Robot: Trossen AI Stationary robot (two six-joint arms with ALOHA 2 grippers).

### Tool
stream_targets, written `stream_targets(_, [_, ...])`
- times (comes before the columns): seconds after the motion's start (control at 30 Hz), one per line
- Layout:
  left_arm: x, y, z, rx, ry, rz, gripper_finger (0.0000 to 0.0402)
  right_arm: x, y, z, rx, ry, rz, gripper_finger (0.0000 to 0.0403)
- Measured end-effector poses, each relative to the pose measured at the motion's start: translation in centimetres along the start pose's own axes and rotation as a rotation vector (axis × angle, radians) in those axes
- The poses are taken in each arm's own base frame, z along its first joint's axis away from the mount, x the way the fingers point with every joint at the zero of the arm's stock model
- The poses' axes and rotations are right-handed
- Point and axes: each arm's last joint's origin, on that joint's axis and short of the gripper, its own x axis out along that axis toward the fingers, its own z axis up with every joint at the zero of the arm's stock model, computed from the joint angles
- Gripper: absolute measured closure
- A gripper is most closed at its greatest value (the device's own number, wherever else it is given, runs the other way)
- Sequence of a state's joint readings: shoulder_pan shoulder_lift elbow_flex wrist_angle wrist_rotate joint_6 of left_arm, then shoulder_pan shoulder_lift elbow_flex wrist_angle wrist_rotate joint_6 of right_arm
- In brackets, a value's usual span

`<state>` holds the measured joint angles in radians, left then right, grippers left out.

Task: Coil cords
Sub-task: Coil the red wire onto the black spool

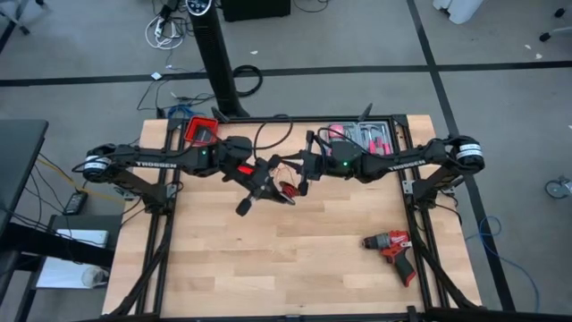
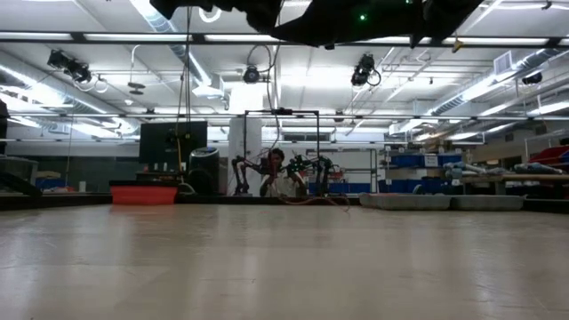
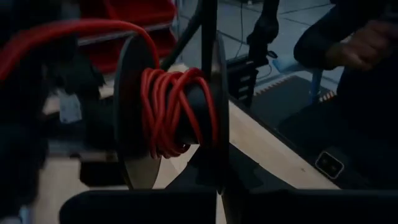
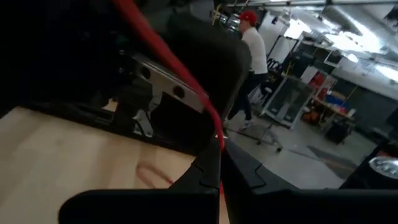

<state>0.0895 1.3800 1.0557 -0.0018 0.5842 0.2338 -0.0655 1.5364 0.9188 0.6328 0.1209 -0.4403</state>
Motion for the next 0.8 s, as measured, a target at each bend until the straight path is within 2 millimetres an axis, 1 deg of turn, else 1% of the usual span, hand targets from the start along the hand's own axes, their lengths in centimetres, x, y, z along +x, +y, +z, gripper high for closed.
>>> stream_targets(0.07, [0.0, 0.1, 0.3, 0.042, -0.031, 0.010, 0.0396, -0.1, 0.2, 0.1, 0.033, -0.002, 0.007, 0.0401])
stream_targets(0.17, [0.0, 0.2, 1.1, 0.118, -0.093, 0.034, 0.0396, -0.1, 0.8, 0.1, 0.036, 0.017, 0.043, 0.0399])
stream_targets(0.33, [-0.1, 0.5, 1.6, 0.149, -0.133, 0.089, 0.0396, -0.2, 1.7, 0.0, 0.030, 0.040, 0.100, 0.0399])
stream_targets(0.53, [-0.2, 0.6, 1.8, 0.180, -0.149, 0.120, 0.0396, -0.4, 2.1, -0.4, 0.026, 0.074, 0.173, 0.0399])
stream_targets(0.63, [-0.2, 0.6, 1.7, 0.180, -0.148, 0.122, 0.0396, -0.4, 2.2, -0.6, 0.028, 0.104, 0.180, 0.0389])
stream_targets(0.73, [-0.3, 0.6, 2.2, 0.202, -0.173, 0.128, 0.0396, -0.4, 2.5, -1.3, 0.024, 0.154, 0.192, 0.0373])
stream_targets(0.8, [-0.3, 0.6, 2.2, 0.202, -0.173, 0.127, 0.0396, -0.4, 2.5, -1.2, 0.033, 0.148, 0.188, 0.0361])
